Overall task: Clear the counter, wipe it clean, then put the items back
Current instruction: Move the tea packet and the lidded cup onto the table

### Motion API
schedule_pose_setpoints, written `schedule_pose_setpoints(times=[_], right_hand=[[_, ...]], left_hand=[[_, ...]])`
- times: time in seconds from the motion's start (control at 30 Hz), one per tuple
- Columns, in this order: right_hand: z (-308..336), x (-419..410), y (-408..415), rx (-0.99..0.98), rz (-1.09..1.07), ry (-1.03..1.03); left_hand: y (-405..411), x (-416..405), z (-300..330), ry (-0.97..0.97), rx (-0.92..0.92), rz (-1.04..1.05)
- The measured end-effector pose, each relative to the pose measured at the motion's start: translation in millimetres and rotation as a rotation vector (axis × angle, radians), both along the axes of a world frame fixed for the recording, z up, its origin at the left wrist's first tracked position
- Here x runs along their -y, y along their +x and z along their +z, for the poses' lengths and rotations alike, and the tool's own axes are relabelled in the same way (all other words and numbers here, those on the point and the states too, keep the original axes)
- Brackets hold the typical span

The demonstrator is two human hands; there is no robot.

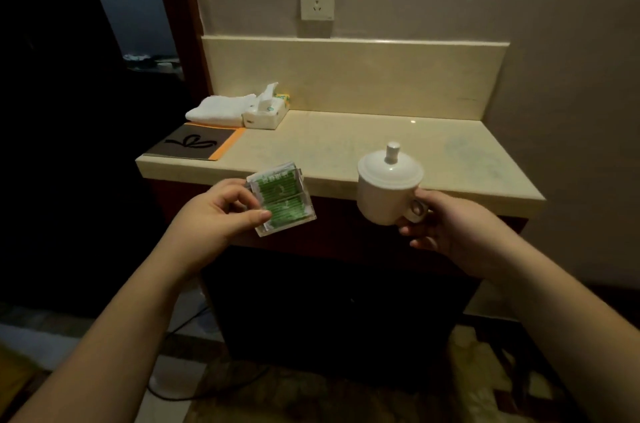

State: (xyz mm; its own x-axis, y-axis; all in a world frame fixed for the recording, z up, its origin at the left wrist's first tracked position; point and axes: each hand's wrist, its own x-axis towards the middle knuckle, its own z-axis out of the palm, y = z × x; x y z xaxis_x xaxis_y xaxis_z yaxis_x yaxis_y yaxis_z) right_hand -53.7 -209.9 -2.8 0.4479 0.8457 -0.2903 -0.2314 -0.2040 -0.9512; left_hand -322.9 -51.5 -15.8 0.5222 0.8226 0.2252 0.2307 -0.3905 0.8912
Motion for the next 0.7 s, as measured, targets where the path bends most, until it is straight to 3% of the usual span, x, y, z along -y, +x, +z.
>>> schedule_pose_setpoints(times=[0.3,0.7], right_hand=[[-44.0,104.9,19.0,0.060,-0.112,-0.062],[-104.5,312.8,83.4,0.133,-0.390,-0.205]], left_hand=[[46.3,63.1,-32.9,-0.129,0.031,-0.193],[197.4,210.9,-78.6,-0.170,-0.132,-0.490]])
